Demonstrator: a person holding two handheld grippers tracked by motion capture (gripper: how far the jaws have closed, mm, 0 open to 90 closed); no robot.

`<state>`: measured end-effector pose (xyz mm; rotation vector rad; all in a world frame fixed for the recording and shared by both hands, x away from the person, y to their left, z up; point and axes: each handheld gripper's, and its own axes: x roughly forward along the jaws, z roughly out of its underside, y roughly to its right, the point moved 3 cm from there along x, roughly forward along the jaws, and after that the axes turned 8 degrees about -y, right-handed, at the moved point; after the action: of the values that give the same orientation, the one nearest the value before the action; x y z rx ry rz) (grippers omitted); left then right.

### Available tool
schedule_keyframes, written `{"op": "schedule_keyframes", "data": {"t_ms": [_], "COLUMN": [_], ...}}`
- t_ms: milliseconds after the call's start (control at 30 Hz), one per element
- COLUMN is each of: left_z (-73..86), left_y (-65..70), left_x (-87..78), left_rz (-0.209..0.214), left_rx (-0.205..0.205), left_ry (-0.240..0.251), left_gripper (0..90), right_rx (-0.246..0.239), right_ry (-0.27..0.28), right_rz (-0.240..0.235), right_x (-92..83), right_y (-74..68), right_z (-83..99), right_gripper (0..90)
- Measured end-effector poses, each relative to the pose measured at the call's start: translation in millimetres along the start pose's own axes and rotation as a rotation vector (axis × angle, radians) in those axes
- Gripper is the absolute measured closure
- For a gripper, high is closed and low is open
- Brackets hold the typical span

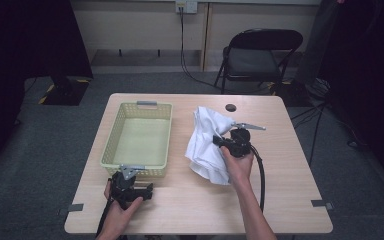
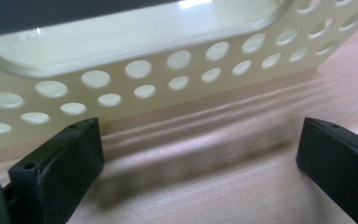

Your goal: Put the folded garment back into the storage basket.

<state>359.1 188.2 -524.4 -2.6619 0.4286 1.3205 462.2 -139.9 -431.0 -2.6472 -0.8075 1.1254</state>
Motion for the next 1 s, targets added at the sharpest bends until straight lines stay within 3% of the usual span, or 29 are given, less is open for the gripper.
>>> {"op": "schedule_keyframes", "data": {"t_ms": [1000], "left_z": [0.0], "left_y": [0.0], "left_x": [0.0], "left_rz": [0.000], "left_rx": [0.000], "left_ry": [0.001], "left_gripper": [0.0], "right_rx": [-0.005], "right_ry": [0.081], "right_rz": [-0.075], "right_x": [-19.5], "right_y": [-18.2], "right_z": [-14.5], "right_gripper": [83.3]}}
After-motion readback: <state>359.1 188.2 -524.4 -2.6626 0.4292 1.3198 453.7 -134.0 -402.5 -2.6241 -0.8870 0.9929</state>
